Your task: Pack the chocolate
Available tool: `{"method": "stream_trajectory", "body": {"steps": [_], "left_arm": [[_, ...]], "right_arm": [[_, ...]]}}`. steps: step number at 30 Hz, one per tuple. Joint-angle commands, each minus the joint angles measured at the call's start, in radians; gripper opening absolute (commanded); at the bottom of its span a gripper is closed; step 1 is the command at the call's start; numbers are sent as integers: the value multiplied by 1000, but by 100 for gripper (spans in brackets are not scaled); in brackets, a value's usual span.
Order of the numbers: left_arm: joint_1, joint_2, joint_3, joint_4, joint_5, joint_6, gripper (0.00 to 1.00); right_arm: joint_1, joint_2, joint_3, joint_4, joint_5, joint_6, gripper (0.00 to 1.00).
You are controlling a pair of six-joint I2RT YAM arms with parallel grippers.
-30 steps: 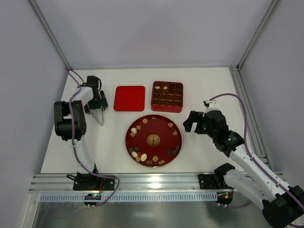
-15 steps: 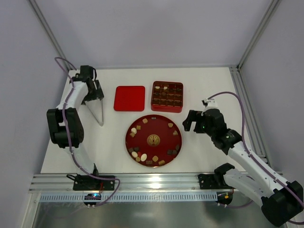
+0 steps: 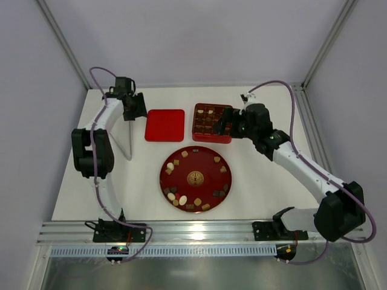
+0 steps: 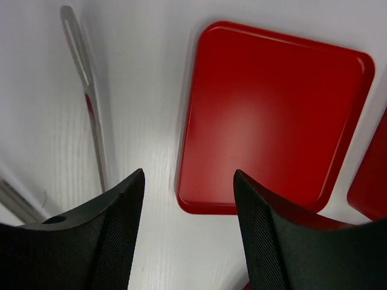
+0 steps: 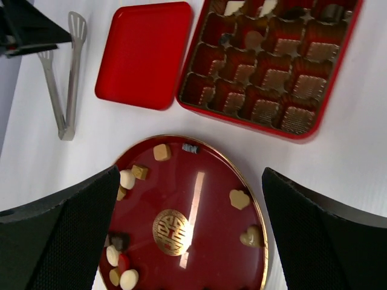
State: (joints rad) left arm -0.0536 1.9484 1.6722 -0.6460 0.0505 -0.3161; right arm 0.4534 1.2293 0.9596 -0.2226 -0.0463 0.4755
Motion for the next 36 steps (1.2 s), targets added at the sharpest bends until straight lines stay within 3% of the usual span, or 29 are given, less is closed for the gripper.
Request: {"method": "stream_trajectory", "body": {"steps": [1,13,25,29,34,36], "left_arm": [[-3,66,35,63,72,25,60],[0,277,161,45,88,5,52],[15,359,181,26,115,3,35],[15,369,179,20,108,21,24],[18,377,198,-1,126,28,1],[24,377,208,-7,156,23,0]], "right_arm": [[2,132,134,108,-87,38,99],[48,637,563,123,-187,35,90],[96,895,827,51,-227,51,88],[105,967,930,16,-222,55,88],[107,1004,953,22,-221,71,88],[107,1026,976,11,-221,69,88]]}}
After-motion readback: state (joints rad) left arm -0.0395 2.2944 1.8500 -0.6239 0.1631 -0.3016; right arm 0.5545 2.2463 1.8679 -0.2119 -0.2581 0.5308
